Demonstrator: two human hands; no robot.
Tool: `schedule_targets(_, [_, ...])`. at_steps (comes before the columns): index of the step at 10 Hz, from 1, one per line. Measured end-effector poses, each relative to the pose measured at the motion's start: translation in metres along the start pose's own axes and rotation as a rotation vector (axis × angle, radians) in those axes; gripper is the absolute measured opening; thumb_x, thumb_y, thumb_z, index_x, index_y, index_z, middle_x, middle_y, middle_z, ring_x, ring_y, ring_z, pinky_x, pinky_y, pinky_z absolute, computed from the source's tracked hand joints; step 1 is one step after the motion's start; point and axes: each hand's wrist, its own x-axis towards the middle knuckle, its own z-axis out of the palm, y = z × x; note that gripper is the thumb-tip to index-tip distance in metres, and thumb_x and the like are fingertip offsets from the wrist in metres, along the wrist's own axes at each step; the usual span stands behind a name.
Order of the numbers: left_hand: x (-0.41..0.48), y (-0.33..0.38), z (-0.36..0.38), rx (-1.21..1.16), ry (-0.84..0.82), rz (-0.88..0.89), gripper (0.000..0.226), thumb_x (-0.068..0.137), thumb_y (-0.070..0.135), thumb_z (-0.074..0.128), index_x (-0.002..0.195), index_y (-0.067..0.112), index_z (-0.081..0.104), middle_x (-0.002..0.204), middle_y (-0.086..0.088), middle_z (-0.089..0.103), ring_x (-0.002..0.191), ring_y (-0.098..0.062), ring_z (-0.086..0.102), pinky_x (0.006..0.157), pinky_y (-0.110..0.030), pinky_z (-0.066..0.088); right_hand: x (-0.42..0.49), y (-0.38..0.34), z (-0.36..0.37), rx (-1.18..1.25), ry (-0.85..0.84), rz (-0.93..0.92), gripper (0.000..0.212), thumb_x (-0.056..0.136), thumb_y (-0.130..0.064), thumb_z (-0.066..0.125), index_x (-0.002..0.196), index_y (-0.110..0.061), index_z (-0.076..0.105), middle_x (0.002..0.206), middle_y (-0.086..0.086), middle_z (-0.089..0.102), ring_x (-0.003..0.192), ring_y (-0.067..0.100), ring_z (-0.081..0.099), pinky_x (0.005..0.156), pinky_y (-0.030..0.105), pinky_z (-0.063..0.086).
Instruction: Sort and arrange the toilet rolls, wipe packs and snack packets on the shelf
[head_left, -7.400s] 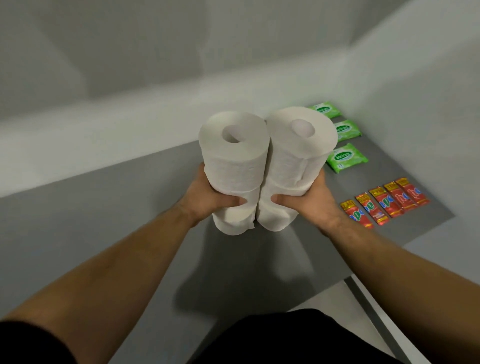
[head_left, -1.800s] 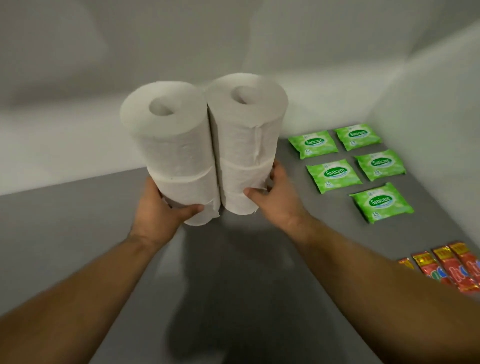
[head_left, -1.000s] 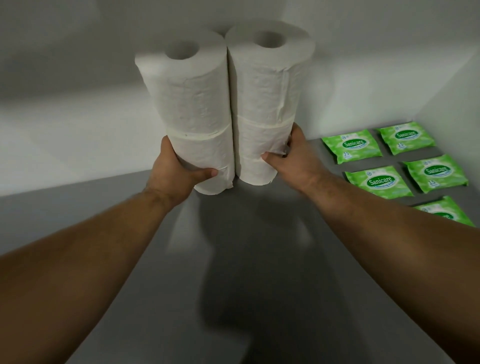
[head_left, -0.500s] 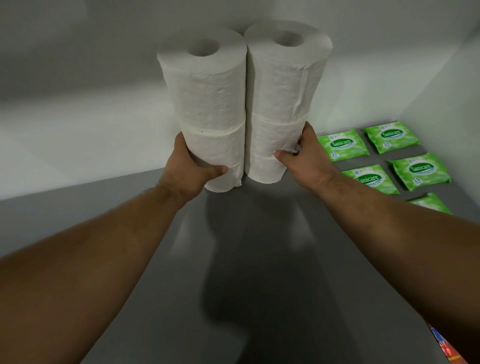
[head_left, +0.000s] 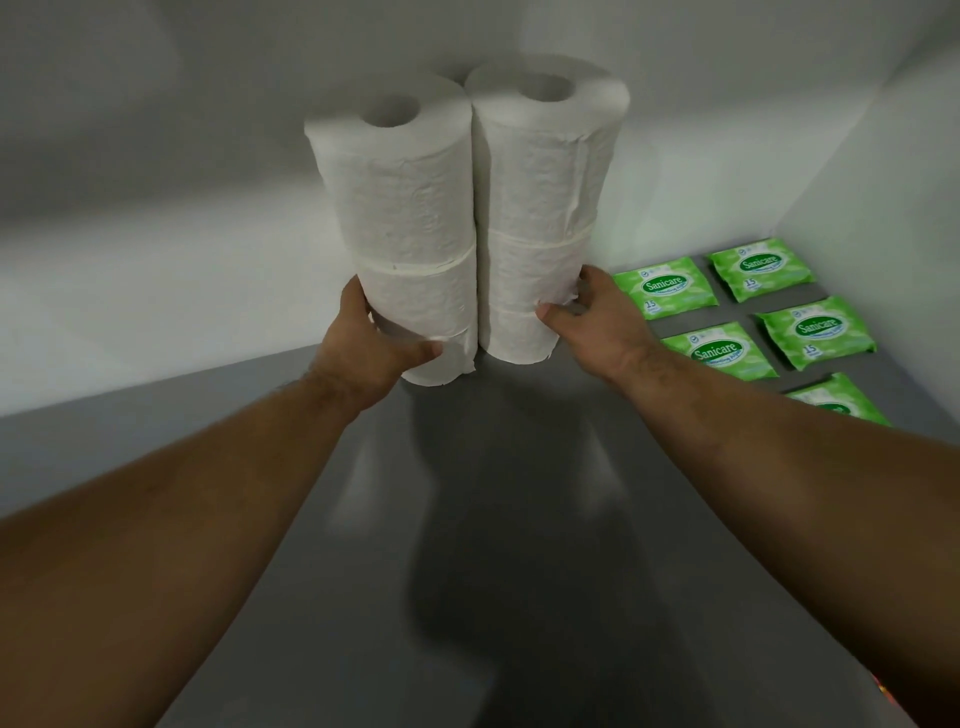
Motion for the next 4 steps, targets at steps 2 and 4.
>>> schedule_targets(2, [-0.033,-0.013,0.003,0.078,-0.066,-0.151,0.097,0.083,0.027,0.086,0.159,0.024,0.025,0.156,-0.003,0.048,0.132,-0.029,0.055,0.088,-0.034,0.051,-0.051,0.01,-0.006,0.013,0.018,0.111,0.055,0.089,-0.027,0.075,0.136,-0.01,0.052,0.113,0.004,0.067,0.095,0.015,0.063,0.076,0.021,0.043])
schedule_targets(4, [-0.084,-0.034,0.017,0.27,-0.256,-0.169,0.058,0.084,0.029,0.083,0.136,0.016,0.062,0.124,-0.002,0.069,0.11,-0.021,0.066,0.097,-0.038,0.056,-0.112,0.03,-0.029,-0.018,0.05,0.161,0.04,0.09,-0.028,0.073,0.123,-0.01,0.06,0.11,0.0,0.066,0.102,0.015,0.064,0.094,0.028,0.048])
